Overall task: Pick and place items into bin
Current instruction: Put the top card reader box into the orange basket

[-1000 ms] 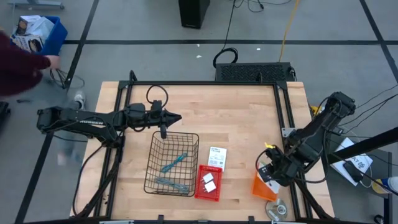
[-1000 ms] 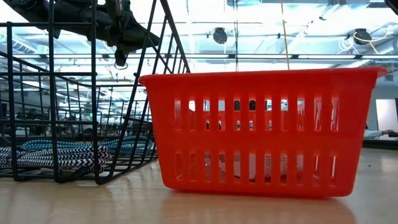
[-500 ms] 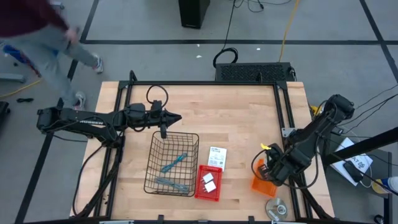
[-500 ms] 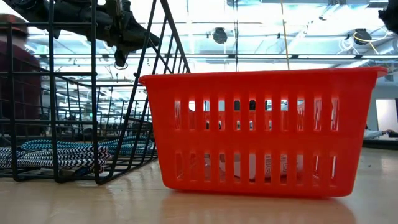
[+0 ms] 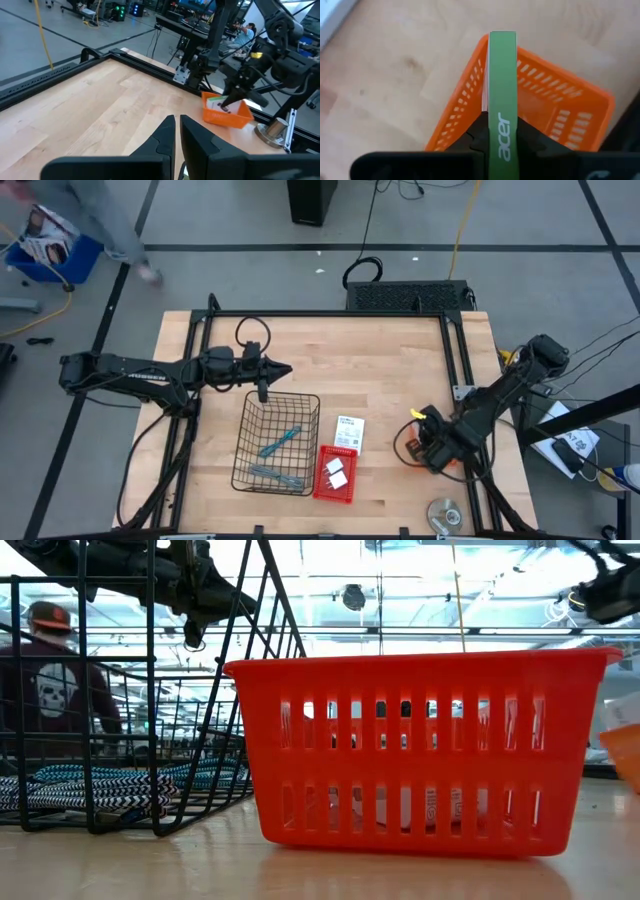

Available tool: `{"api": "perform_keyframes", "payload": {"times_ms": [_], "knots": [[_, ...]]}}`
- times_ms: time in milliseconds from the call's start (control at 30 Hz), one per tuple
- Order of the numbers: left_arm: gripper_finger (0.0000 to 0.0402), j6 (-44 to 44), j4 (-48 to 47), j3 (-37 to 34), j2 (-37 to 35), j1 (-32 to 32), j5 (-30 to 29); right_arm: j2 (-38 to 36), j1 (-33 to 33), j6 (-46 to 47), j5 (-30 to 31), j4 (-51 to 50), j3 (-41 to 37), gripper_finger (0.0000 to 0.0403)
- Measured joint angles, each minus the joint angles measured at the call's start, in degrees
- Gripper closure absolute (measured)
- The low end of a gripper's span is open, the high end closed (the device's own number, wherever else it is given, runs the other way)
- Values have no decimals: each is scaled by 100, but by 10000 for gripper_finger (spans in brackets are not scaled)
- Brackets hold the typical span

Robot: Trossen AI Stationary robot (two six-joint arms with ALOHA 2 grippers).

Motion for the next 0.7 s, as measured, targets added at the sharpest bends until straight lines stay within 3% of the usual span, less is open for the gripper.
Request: {"api": "perform_keyframes", "payload": {"times_ms": [333, 700], "knots": [[371, 22, 1, 0, 0, -224, -207, 0, -307, -533, 113, 185, -49, 352], [371, -42, -15, 0, 1, -223, -400, -244, -305, -641, 206, 386, -54, 276]]}}
